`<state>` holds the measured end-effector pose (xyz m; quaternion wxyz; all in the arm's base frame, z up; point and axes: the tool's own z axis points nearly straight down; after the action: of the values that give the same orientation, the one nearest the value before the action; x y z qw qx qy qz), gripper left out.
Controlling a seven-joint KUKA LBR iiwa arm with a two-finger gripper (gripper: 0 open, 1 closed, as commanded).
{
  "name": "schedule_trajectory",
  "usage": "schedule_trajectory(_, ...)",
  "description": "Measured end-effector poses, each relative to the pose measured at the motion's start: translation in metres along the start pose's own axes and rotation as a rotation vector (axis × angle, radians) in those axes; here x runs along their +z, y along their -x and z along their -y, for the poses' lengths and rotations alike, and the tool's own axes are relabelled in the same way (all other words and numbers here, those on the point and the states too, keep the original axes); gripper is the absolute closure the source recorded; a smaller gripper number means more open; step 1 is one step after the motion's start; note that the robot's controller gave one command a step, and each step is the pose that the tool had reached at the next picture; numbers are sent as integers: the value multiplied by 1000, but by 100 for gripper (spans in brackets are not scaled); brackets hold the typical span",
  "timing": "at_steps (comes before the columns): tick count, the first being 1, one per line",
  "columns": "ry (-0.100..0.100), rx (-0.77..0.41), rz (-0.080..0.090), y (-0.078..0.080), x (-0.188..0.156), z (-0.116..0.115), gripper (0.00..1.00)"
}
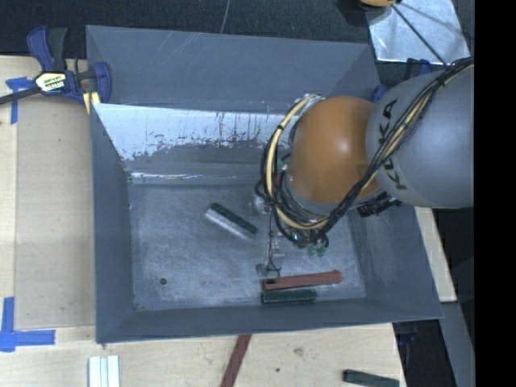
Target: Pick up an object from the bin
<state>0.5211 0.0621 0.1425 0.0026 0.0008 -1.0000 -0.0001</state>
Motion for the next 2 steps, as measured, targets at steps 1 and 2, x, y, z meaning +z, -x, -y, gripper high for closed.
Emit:
schedule_trajectory(1, 0, 2, 8, 2, -4, 0, 0)
schedule_trajectory(2, 3, 123, 14, 51, 59, -59, 0)
